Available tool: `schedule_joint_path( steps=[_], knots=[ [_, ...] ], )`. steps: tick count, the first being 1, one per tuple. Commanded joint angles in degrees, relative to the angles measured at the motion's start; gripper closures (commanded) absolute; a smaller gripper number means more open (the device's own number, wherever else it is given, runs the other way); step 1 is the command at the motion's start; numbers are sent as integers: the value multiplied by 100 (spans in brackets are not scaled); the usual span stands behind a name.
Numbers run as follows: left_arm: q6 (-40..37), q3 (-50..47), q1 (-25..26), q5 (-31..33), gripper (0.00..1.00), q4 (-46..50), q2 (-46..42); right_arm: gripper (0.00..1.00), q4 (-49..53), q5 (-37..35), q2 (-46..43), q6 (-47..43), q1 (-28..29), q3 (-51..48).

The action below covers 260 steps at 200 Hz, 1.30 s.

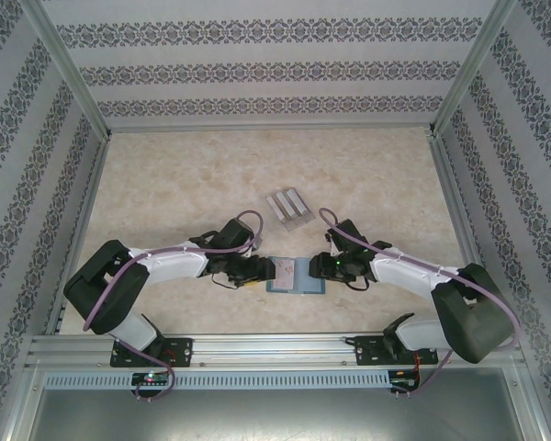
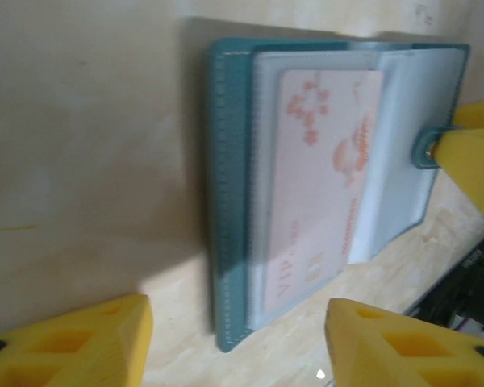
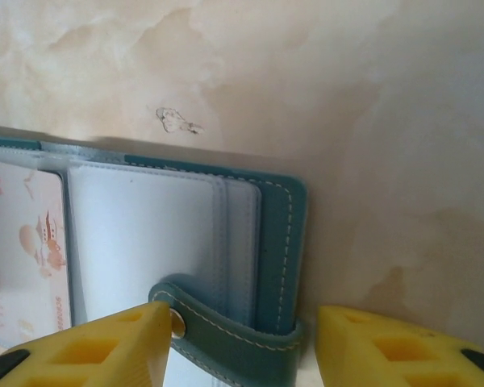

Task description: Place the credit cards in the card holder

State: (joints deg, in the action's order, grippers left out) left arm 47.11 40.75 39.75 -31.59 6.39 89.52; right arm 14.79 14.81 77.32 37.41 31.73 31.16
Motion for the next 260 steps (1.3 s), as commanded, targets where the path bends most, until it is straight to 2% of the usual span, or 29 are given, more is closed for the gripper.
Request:
schedule_joint_path(
  steps=[1,24,32,50,81,129,146,168,182,197,230,249,260],
  knots=[
    [-114,130,33,-203,46,-299,-89,49,-1317,1007,574,264,468,-45],
    [-91,68,28,-10,52,-175,-275,48,-1190,829,696,236,635,139],
    [-105,42,29,92,53,-110,-314,45,-927,600,680,146,705,240],
    [-132,36,24,285,54,128,-358,42,-155,-149,618,-2,871,509],
    [-103,-43,11,527,49,313,-523,40,1089,-1544,712,-92,1408,1087],
    [-88,-154,-55,700,47,397,-639,43,1650,-2311,1479,-62,1983,1718],
    [-110,-156,-59,877,46,657,-745,46,1547,-2249,1525,74,2051,1732],
    [39,-381,-183,921,25,773,-1022,51,1079,-2044,1232,136,2101,1540],
    [187,-703,-340,770,21,563,-1265,56,471,-1701,920,149,2064,1218],
    [203,-848,-406,947,19,728,-1494,59,17,-1371,636,255,1963,933],
    [58,-988,-430,876,18,587,-1401,61,-935,-540,500,433,1649,427],
    [133,-920,-440,713,21,450,-1090,63,-1546,16,621,659,1497,237],
    [393,-1085,-497,558,26,21,-1056,64,-1775,215,697,733,1488,198]
  ],
)
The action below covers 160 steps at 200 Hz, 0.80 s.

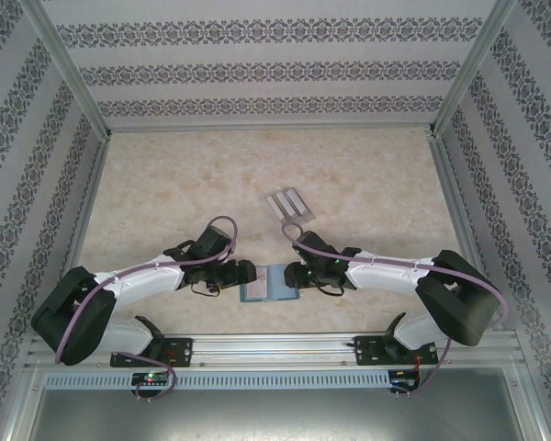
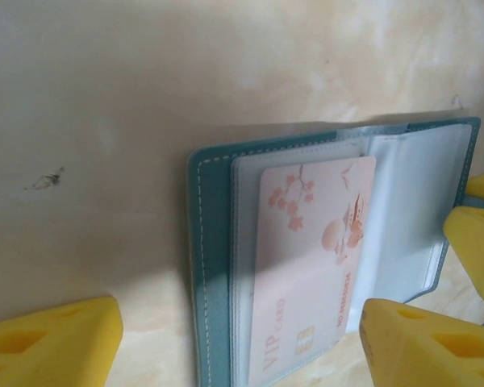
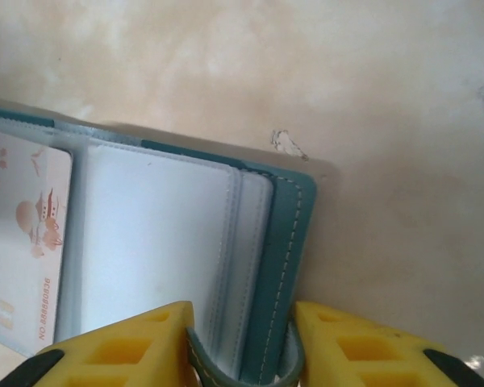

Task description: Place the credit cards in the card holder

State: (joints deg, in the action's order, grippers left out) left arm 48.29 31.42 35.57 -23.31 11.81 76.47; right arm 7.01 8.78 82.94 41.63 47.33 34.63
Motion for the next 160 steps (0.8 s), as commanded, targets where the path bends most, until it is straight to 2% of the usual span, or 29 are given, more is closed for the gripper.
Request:
schedule_joint_path(
  steps=[1,13,29,79,93,105,117,132,160],
  knots=[
    [298,-175,-82,-292,27,-552,248,64,-1016,836,139,315,-78,-150],
    [496,-316,-166,-492,33,-1017,206,64,-1116,951,230,360,-81,-116],
    [436,-214,-180,-507,39,-875,45,66,-1277,1100,356,454,-84,-89],
    [315,-212,-182,178,40,-401,-1458,73,-1291,1235,735,458,-41,300],
    [226,-175,-179,497,35,-91,-1720,73,-1394,1205,864,505,-11,379],
    [63,-179,-182,680,33,13,-1667,72,-1540,1217,1011,636,-12,427],
    [58,-214,-199,574,34,-106,-1381,72,-1817,1395,1233,857,-32,465],
    [162,-309,-193,240,36,-602,-971,72,-2355,1626,1479,1187,-40,462],
    [541,-624,-200,287,41,-1584,-731,66,-2759,1786,1645,1251,-79,479]
  ],
)
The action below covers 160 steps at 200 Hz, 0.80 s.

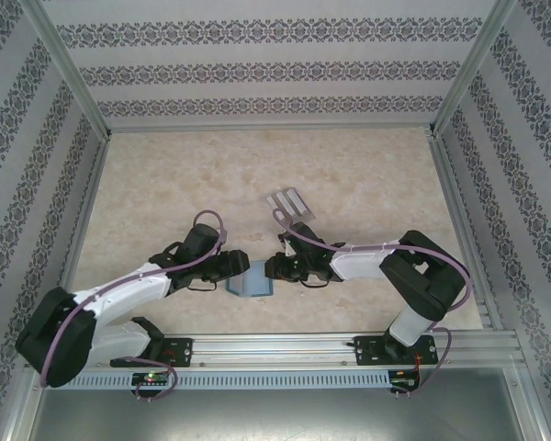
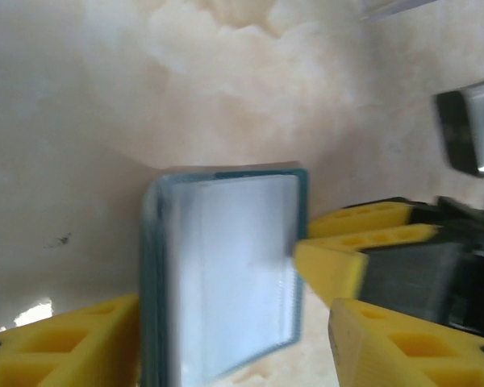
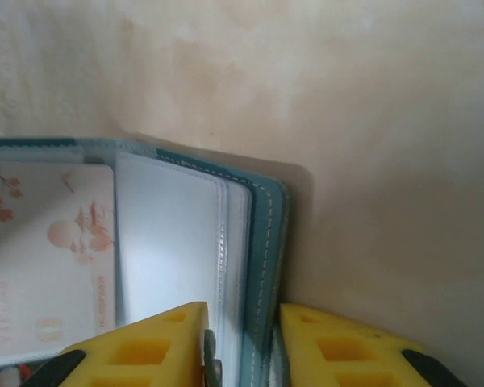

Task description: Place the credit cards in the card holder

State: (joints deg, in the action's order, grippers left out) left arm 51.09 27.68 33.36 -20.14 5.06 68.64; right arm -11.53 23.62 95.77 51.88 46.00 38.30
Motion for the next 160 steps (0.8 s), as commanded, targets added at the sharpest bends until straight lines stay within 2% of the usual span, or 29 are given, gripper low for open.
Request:
schedule_joint_path(
  steps=[1,52,65,81,98,115,136,146,160],
  knots=[
    [274,-252,21,-23,41,-923,43,66,-896,301,363,213,52,118],
    [150,-222,180,863,39,-657,-708,63,-1233,346,805,330,45,152],
    [104,-76,192,996,40,-324,-767,55,-1338,255,838,402,30,104],
    [152,135,205,1205,44,117,-659,51,-1343,159,806,385,-6,40],
    [202,232,222,1143,50,144,-398,50,-1274,31,640,395,-59,-61],
    [226,286,291,1005,58,-57,-26,52,-1060,-210,377,282,-89,-179],
    [195,560,370,870,66,-36,493,60,-733,-417,186,134,-130,-252],
    [148,725,420,905,68,93,682,64,-634,-469,137,87,-127,-286],
    [81,890,493,1021,71,230,867,65,-414,-617,55,-38,-93,-297]
  ],
)
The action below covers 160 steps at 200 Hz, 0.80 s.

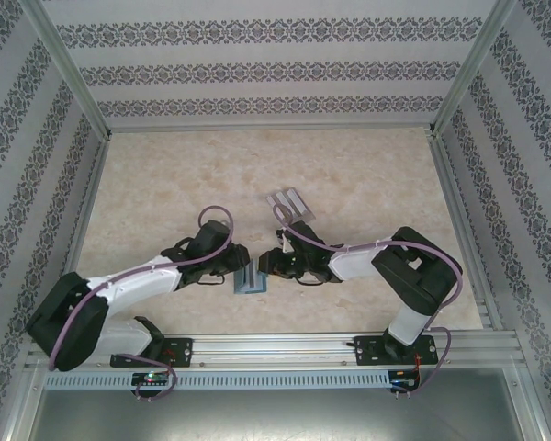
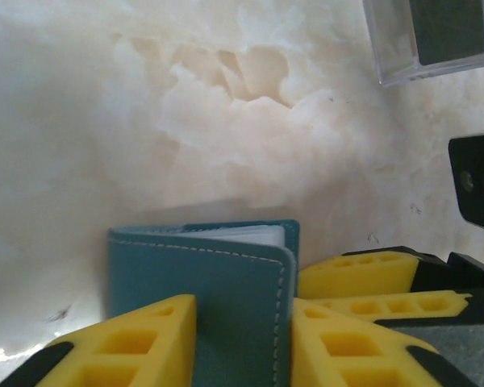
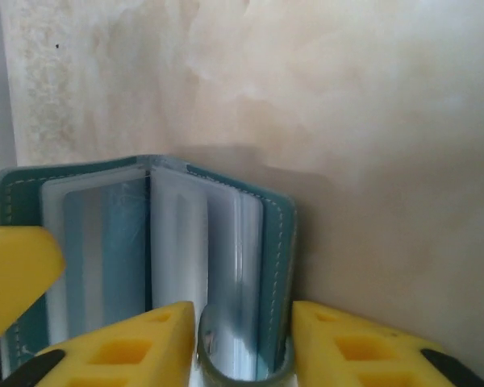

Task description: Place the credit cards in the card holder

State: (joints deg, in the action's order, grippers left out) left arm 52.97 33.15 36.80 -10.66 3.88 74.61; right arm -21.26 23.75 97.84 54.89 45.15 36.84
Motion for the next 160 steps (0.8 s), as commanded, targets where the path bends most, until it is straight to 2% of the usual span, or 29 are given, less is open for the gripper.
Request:
schedule_joint_path(
  steps=[1,30,52,75,104,131,160],
  knots=[
    [-114,356,155,77,71,353,281,65,582,-650,-161,-357,-7,-151],
    [-208,584,180,209,72,603,633,65,1306,-1250,-478,-577,79,-142],
    [-225,551,196,117,73,425,896,62,1818,-1740,-717,-811,178,-121],
    [-304,649,254,19,80,414,1233,60,1853,-1489,-686,-1141,192,-55],
    [-263,683,329,44,79,429,1462,61,2227,-1865,-756,-1184,213,-33],
    [-242,640,328,21,79,379,1417,56,2850,-2302,-1026,-1168,272,23],
    [-180,612,320,-331,78,315,1437,56,3182,-2242,-1239,-1068,332,29]
  ],
)
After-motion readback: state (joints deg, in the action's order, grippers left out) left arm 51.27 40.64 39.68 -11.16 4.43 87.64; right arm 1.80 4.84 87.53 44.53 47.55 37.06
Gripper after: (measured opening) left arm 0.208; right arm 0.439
